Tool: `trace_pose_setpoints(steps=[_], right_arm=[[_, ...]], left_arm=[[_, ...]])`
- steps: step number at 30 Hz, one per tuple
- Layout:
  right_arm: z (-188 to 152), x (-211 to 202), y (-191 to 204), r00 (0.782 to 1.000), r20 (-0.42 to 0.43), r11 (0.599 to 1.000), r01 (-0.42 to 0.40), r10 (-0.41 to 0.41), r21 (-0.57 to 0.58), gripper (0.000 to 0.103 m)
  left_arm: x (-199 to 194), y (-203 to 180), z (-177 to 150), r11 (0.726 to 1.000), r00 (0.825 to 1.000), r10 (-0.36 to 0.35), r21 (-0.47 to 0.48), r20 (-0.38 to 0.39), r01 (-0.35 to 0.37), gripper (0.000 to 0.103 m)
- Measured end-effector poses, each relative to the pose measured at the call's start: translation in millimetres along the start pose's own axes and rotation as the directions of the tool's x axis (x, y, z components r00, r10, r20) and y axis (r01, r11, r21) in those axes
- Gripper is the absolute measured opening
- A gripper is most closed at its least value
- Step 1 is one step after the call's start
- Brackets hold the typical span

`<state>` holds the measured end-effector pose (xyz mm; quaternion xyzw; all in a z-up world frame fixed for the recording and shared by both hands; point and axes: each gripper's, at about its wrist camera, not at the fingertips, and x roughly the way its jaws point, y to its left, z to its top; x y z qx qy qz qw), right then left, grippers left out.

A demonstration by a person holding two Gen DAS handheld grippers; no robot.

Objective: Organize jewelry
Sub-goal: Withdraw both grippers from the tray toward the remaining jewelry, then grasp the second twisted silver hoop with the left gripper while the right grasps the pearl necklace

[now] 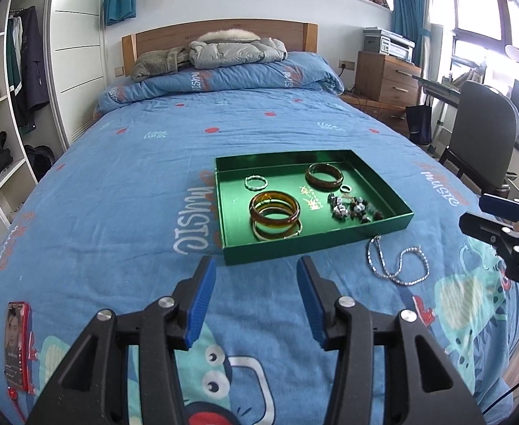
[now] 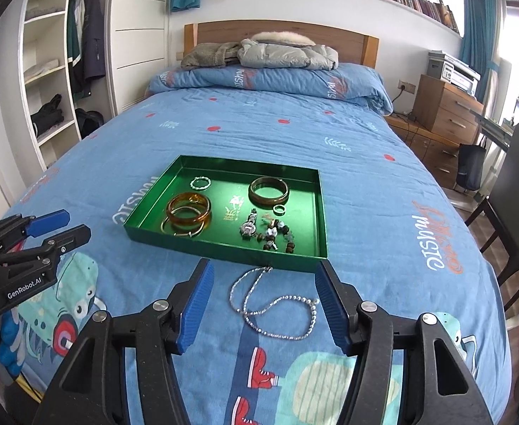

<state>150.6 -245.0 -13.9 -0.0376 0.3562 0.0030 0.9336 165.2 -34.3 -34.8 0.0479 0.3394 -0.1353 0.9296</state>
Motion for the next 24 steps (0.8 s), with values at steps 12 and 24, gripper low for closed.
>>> trace_pose_setpoints(steps=[12,24], right_arm=[[-20,-17,0,1.000,0.022,1.000,-0.021,0.022,-0.018,0.060],[-39,-44,-14,0.997,0.061,0.998,-0.047,0.050,-0.043,0.066]], left_arm=[[-14,5,-25,0.999,0.999,0.040,0.001,-0.030,-0.040,0.046],[-38,-8,-29,0.999,0.999,0.047,0.024,-0.026,-0.047,0.047]])
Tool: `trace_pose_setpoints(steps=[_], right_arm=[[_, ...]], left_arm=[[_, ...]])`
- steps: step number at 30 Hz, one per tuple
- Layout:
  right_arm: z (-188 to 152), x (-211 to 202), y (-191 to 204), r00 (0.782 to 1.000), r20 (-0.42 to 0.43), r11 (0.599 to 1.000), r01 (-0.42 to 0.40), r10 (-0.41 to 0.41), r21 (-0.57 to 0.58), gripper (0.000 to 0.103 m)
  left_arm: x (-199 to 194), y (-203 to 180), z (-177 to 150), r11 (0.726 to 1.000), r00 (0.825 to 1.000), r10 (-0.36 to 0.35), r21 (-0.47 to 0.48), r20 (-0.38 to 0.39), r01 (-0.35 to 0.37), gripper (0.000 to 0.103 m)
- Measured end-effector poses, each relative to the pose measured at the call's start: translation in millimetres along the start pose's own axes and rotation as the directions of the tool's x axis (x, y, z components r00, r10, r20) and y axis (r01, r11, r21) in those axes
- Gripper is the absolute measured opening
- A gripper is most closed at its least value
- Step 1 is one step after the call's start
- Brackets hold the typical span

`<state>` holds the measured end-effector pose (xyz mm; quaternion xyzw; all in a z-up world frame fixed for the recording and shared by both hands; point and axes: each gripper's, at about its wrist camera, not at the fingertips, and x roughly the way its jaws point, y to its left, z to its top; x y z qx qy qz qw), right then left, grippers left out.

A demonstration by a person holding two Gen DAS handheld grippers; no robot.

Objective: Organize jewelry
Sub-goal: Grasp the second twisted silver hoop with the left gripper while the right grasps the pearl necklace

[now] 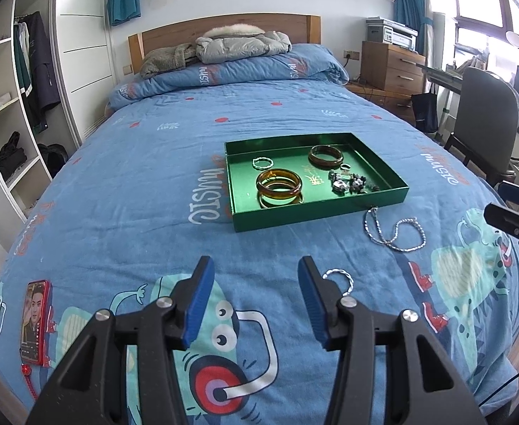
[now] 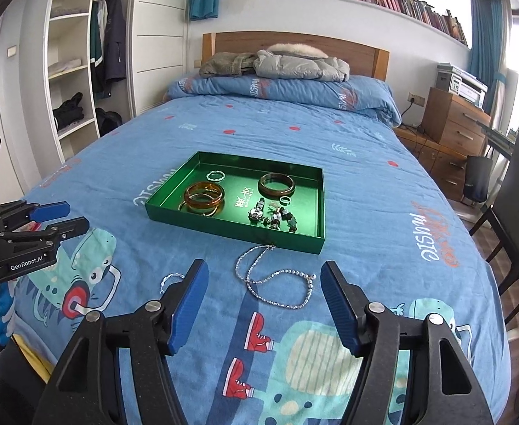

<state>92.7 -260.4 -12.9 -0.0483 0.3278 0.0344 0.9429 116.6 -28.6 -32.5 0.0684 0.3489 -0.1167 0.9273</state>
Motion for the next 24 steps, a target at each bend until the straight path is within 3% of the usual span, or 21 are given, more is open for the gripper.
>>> trace_pose_setpoints(steps=[8,14,22,24], right_arm=[[-12,-8,-16,1.000,0.008,1.000,-0.018,0.018,-0.007,0.068],[-25,5,-26,0.999,-0.019,0.999,-0.048,0.048,0.001,0.068],[-38,36,-42,0.995,-0.064,0.996,-0.080,0.082,0.030,0.067],[-38,46,-48,0.994,-0.077,0.996,-0.078,0.081,0.042,0.063]], left_arm=[[-2,17,-18,0.999,1.000,-0.012,-0.030,-0.021,0.012,0.047],[11,16,-32,0.997,0.995,-0.064,-0.036,-0.073,0.061,0.047],[48,-24,-36,0.982,0.968,-0.178,0.034,-0.176,0.187,0.047],[58,-32,-34,0.977,0.961,-0.197,0.041,-0.194,0.209,0.047]])
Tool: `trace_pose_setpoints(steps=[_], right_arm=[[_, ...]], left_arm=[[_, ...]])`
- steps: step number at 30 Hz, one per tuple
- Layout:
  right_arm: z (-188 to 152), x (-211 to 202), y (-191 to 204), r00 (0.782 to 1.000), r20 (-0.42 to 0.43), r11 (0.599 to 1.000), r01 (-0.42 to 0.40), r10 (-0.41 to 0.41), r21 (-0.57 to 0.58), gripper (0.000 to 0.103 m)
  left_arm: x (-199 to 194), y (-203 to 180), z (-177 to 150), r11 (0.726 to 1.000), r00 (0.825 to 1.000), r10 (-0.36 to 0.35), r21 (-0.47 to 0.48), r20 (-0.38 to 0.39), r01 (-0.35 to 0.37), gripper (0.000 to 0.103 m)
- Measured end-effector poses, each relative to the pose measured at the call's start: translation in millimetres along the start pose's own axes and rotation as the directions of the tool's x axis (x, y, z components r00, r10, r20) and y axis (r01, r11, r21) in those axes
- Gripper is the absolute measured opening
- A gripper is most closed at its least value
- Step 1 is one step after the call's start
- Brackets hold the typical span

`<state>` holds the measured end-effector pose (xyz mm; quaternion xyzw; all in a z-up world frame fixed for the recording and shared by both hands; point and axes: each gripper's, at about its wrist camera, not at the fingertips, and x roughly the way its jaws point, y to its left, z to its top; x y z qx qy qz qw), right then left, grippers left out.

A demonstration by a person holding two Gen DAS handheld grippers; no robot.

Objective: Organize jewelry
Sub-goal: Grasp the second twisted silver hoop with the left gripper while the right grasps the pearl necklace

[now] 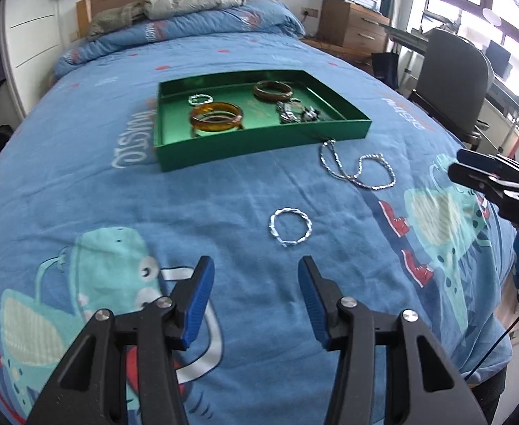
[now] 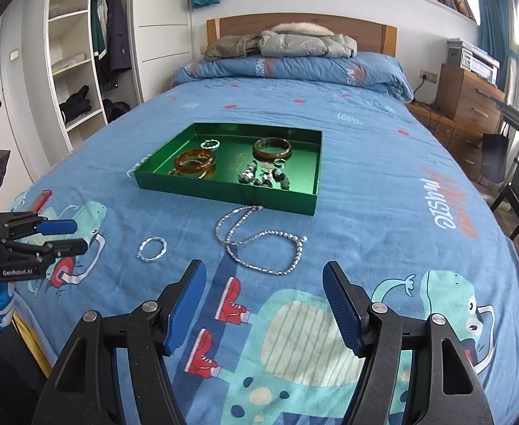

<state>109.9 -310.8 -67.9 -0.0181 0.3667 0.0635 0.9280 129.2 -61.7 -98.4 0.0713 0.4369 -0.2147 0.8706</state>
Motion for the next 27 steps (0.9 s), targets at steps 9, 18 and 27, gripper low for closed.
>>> trace_pose_setpoints(steps=[9,18,27], right_arm=[[8,64,-29,0.994,-0.101,0.999,-0.033,0.037,0.043,0.037],[11,112,-43,0.978,-0.199,0.996,-0.047,0.060,0.072,0.026],[14,125,-36,0.972,-0.228,0.998,-0.061,0.061,0.006,0.026]], left_arm=[[38,2,11,0.999,0.997,-0.039,-0.033,-0.059,0.037,0.047],[60,-2,26,0.999,0.995,-0.046,-0.028,-0.083,0.044,0.046],[81,-6,30,1.000,0.990,0.001,-0.008,-0.139,-0.002,0.031]])
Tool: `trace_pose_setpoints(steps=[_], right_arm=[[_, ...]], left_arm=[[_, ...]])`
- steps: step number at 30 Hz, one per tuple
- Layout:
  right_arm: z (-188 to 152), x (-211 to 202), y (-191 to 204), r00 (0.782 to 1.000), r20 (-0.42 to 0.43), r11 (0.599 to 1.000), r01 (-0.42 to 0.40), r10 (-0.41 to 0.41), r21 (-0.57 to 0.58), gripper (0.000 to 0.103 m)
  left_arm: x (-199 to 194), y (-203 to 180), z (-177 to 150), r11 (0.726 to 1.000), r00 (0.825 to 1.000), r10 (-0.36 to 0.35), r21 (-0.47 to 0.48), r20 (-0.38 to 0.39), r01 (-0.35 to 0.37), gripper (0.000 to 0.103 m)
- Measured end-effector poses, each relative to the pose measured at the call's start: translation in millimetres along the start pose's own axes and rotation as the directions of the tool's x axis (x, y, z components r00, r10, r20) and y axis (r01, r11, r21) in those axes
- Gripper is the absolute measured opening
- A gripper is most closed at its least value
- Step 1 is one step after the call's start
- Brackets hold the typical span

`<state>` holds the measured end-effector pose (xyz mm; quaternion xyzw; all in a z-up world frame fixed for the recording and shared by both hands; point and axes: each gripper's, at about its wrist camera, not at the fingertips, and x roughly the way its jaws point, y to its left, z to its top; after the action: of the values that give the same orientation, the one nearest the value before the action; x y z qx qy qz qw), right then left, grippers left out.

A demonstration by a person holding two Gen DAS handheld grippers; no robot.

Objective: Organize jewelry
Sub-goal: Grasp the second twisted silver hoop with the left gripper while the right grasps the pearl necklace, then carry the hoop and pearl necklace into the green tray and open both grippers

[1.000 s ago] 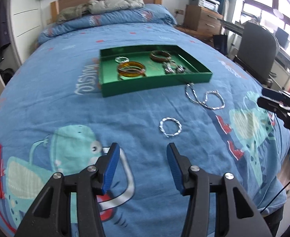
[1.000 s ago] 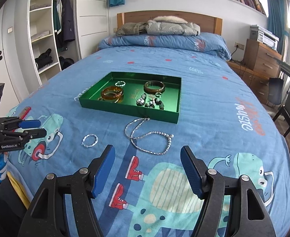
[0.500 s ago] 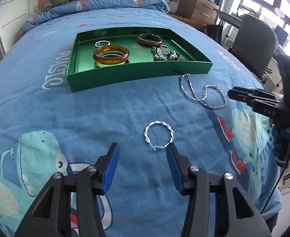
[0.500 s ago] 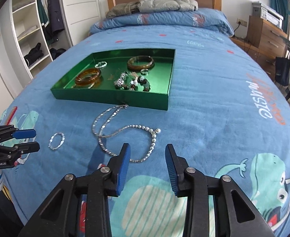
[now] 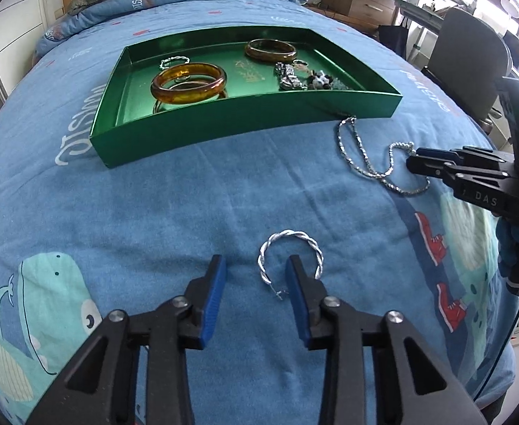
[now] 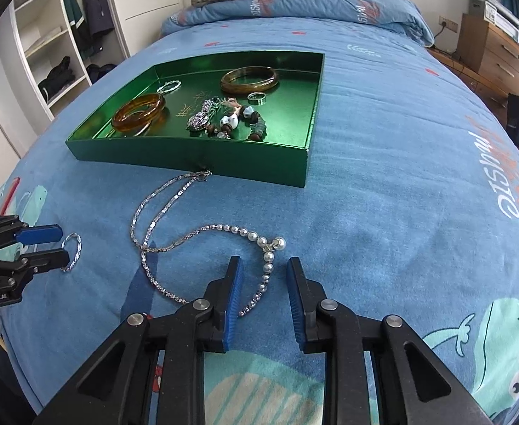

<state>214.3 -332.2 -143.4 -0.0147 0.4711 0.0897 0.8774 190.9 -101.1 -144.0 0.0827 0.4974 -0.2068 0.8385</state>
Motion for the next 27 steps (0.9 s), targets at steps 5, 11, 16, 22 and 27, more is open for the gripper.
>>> trace_pose_setpoints(steps=[5,11,16,22,27], right_arm=[[5,6,5,1.000,-0.026,0.999,-0.006,0.005,-0.036,0.026],[10,15,7,0.998,-0.067,0.997,-0.018,0.012,-0.077,0.024],[9,14,9,0.998,-0.057,0.997,-0.015,0.010,-0.082,0.015],[6,10,18,0.999,-0.039,0.997,0.025,-0.028,-0.072,0.006],[5,-7,24,0.999,0.008,0.998,0.042,-0.042,-0.048,0.005]], left_arm=[[9,-8,3,0.998,0.998,0.052,0.039,-0.040,-0.050,0.029],[22,-19,12,0.993,0.991,0.104,0.062,-0.082,-0.099,0.014],[21,-28,11,0.989,0.989,0.133,0.076,-0.061,-0.128,0.004],[9,-30,9,0.988,0.988,0.148,0.046,-0.029,-0.147,0.004],[-7,-27,8,0.991,0.991,0.135,0.004,0.010,-0.135,0.004]])
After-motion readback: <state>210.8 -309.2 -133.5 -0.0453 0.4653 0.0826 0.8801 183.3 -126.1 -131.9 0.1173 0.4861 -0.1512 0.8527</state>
